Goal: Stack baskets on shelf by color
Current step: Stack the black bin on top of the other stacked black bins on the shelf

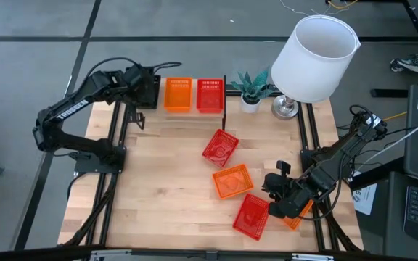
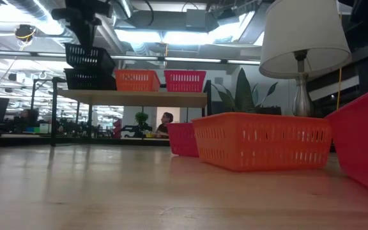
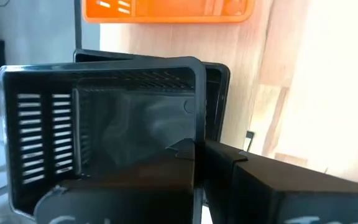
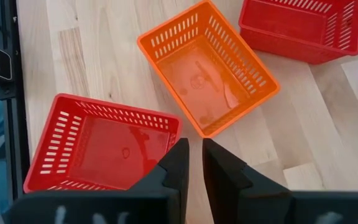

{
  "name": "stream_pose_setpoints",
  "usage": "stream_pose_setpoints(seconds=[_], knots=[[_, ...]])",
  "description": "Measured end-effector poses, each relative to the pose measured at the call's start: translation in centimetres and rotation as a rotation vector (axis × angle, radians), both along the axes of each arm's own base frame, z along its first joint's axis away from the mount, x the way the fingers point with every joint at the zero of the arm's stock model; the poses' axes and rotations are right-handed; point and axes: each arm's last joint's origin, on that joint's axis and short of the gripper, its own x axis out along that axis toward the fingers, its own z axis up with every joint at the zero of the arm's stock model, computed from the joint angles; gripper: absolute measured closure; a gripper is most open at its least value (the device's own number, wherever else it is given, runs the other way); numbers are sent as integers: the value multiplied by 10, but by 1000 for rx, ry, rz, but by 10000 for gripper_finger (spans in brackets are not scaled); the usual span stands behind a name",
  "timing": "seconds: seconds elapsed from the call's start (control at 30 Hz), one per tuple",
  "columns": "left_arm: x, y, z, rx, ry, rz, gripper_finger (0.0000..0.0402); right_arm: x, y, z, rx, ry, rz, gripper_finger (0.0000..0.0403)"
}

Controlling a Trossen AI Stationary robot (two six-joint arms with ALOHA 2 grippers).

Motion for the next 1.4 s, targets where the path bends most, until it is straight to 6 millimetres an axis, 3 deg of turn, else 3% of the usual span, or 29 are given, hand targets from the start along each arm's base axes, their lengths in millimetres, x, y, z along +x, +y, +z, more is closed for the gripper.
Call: stream_pose_setpoints(seconds=[0.5, 1.0, 1.4], knots=[[6, 7, -6, -47, 20, -42, 400, 0, 0, 0, 2, -1, -3, 357], [20, 17, -18, -53, 93, -20, 342, 0, 0, 0, 2, -1, -3, 357], [23, 6, -15, -57, 37, 19, 298, 0, 0, 0, 7, 5, 0, 357]])
